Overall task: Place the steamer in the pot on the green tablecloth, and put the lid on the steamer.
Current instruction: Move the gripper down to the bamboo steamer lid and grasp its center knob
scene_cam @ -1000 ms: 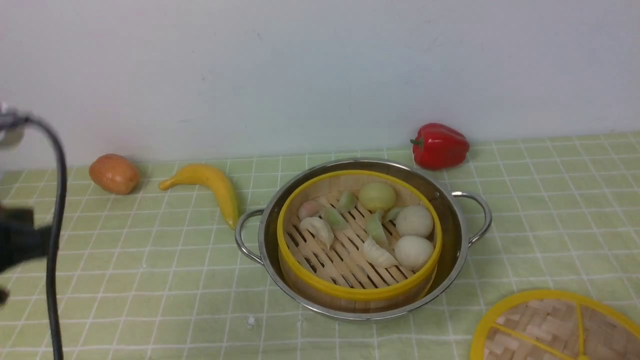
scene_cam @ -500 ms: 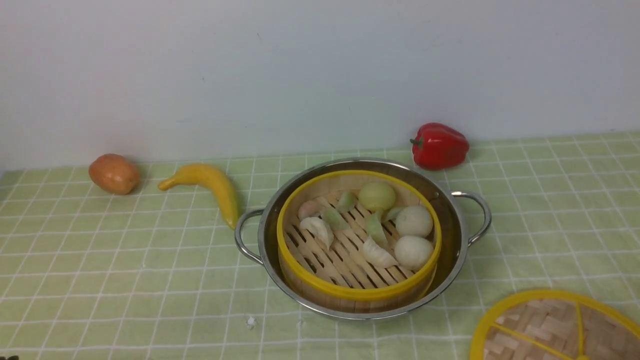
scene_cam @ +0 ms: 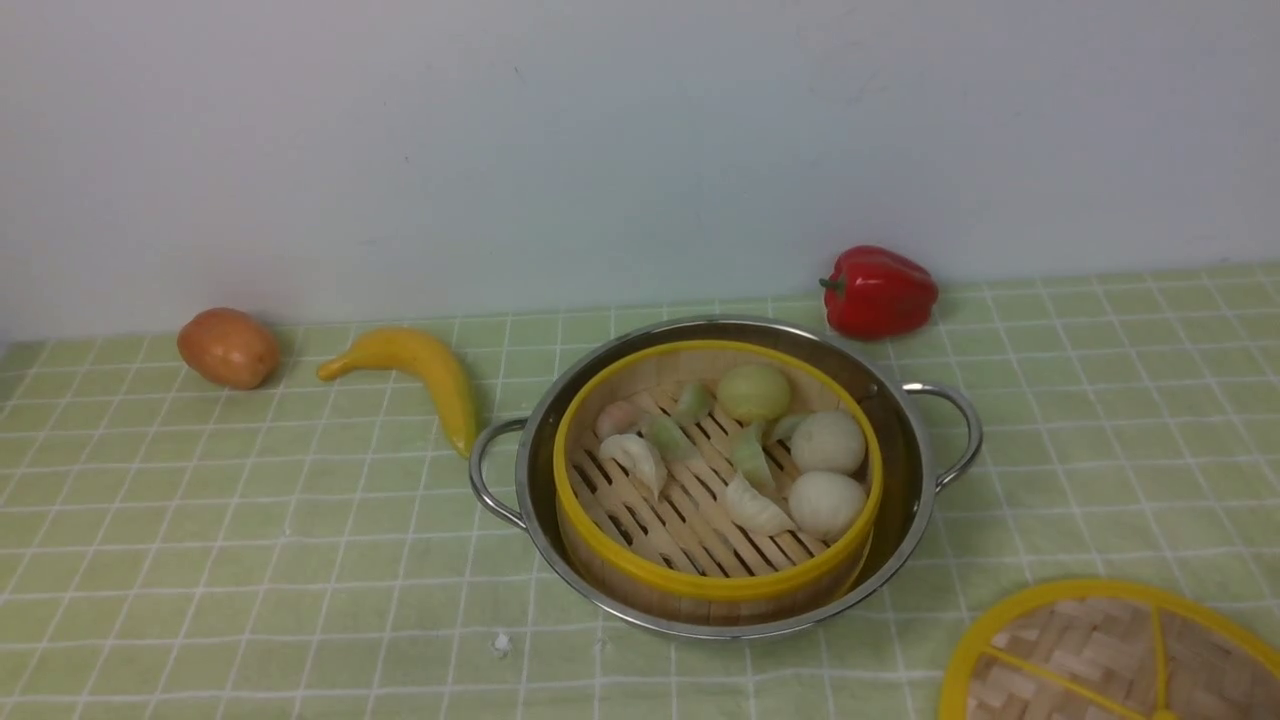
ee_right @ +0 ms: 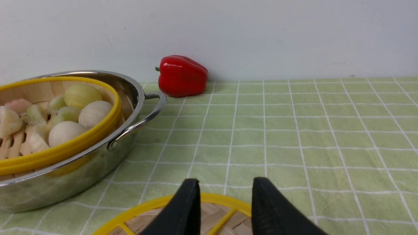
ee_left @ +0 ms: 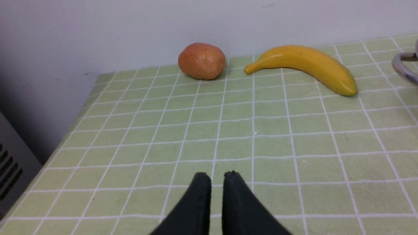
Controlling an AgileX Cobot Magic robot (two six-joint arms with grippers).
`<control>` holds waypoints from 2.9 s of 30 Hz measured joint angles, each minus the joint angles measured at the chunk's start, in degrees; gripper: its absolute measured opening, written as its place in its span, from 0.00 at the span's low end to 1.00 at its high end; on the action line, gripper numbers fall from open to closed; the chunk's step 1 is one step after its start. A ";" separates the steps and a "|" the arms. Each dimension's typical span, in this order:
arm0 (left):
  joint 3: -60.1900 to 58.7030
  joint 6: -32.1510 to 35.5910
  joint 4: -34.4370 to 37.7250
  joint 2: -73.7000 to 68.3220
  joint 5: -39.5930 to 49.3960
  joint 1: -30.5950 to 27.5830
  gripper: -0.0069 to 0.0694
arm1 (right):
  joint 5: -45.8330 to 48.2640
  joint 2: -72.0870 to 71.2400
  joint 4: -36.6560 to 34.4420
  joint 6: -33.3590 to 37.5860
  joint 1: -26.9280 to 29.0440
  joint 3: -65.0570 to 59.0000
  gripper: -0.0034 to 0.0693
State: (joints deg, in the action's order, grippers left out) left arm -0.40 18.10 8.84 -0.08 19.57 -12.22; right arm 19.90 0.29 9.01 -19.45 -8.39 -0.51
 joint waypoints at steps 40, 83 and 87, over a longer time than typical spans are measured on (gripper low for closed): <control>0.00 -0.05 -0.06 0.00 0.00 0.00 0.27 | 34.93 4.47 -19.41 12.86 0.00 37.14 0.38; 0.00 -0.05 -0.06 0.09 -0.04 4.16 0.29 | 35.49 83.40 -8.69 20.45 -9.78 45.09 0.38; 0.00 -0.05 -0.06 0.09 -0.04 4.21 0.30 | 36.12 85.91 -8.69 20.31 -9.78 45.09 0.38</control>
State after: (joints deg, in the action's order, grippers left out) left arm -0.40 18.05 8.78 0.01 19.53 -8.02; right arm 56.02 86.19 0.32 0.86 -18.17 44.58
